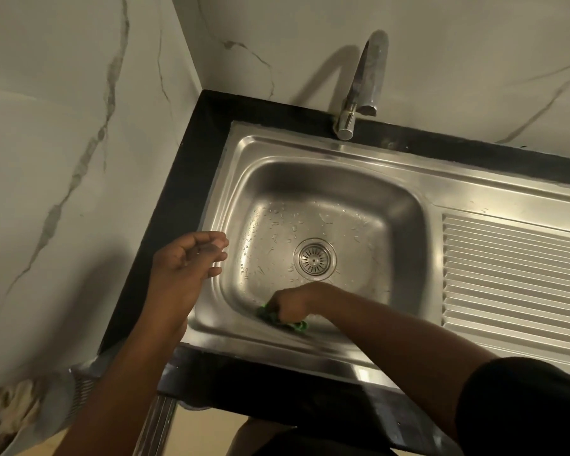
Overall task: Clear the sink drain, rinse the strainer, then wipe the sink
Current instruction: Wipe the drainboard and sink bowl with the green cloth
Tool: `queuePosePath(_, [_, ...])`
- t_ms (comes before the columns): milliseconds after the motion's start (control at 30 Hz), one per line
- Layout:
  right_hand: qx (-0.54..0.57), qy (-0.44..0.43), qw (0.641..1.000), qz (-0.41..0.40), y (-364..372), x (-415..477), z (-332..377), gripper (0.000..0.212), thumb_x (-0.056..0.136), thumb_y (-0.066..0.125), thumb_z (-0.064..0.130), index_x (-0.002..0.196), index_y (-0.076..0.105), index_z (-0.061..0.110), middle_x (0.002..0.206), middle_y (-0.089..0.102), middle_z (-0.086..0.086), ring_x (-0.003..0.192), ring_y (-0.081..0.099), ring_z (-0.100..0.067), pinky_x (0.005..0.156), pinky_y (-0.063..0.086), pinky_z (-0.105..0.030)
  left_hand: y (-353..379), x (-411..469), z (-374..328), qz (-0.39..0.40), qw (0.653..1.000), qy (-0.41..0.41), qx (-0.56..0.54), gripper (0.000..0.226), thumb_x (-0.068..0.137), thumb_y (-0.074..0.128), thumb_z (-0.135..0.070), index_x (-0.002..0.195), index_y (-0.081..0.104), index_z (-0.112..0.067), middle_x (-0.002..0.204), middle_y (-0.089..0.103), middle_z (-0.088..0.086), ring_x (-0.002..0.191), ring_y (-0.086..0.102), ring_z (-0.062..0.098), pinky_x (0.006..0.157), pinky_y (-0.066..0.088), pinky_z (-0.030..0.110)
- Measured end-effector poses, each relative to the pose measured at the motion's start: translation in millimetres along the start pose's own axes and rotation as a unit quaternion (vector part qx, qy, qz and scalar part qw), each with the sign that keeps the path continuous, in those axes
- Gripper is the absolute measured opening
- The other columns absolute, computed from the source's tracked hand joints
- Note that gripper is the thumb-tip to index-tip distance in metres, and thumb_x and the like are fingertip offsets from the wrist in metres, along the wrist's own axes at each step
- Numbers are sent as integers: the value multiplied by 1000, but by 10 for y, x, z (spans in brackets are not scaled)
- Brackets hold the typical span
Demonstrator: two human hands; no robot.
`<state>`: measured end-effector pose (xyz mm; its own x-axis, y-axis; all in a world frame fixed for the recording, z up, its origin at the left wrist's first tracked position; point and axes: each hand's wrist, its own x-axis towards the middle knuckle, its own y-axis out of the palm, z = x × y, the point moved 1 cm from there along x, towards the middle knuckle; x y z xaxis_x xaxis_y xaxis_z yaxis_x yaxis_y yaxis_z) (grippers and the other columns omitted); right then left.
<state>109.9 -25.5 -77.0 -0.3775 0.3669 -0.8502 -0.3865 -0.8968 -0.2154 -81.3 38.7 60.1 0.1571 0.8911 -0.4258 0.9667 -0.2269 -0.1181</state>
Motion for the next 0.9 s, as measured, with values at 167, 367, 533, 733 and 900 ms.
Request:
queuePosePath(167, [-63, 52, 996, 28, 178, -272, -411, 31, 101, 45, 9, 121, 64, -3, 101, 64, -18, 73, 56, -23, 57, 42, -29, 157, -22, 47, 16, 1000, 1, -1, 13, 97, 72, -19, 101, 80, -27, 107, 82, 0, 102, 78, 22, 87, 61, 38])
queuePosePath(367, [-146, 113, 982, 48, 263, -711, -788, 39, 106, 44, 34, 111, 71, 6, 103, 75, -14, 79, 72, -30, 64, 56, -35, 375, -75, 35, 32, 999, 5, -9, 12, 97, 71, -18, 104, 80, -24, 110, 81, 4, 103, 78, 24, 88, 62, 39])
queuePosePath(533, [-264, 175, 948, 45, 196, -1022, -1140, 24, 101, 56, 21, 117, 72, 12, 117, 72, -7, 95, 66, -27, 72, 45, -31, 502, -150, 56, 37, 999, 12, -6, 13, 96, 74, -23, 107, 80, -21, 108, 81, 3, 102, 78, 23, 89, 62, 40])
queuePosePath(733, [-370, 170, 913, 28, -112, -1206, -1329, 24, 99, 66, 17, 122, 72, 11, 124, 71, -5, 115, 69, -28, 91, 56, -34, 584, -212, 120, 39, 999, 11, -1, 13, 96, 74, -25, 106, 81, -23, 107, 81, 0, 102, 78, 23, 90, 63, 42])
queuePosePath(900, [-280, 228, 918, -165, -893, -1459, -1737, 32, 98, 55, 15, 123, 67, 0, 131, 65, -20, 124, 61, -37, 98, 51, -41, 625, -319, 162, 31, 999, 14, 0, 11, 96, 74, -25, 105, 81, -25, 105, 82, 0, 100, 79, 22, 87, 63, 40])
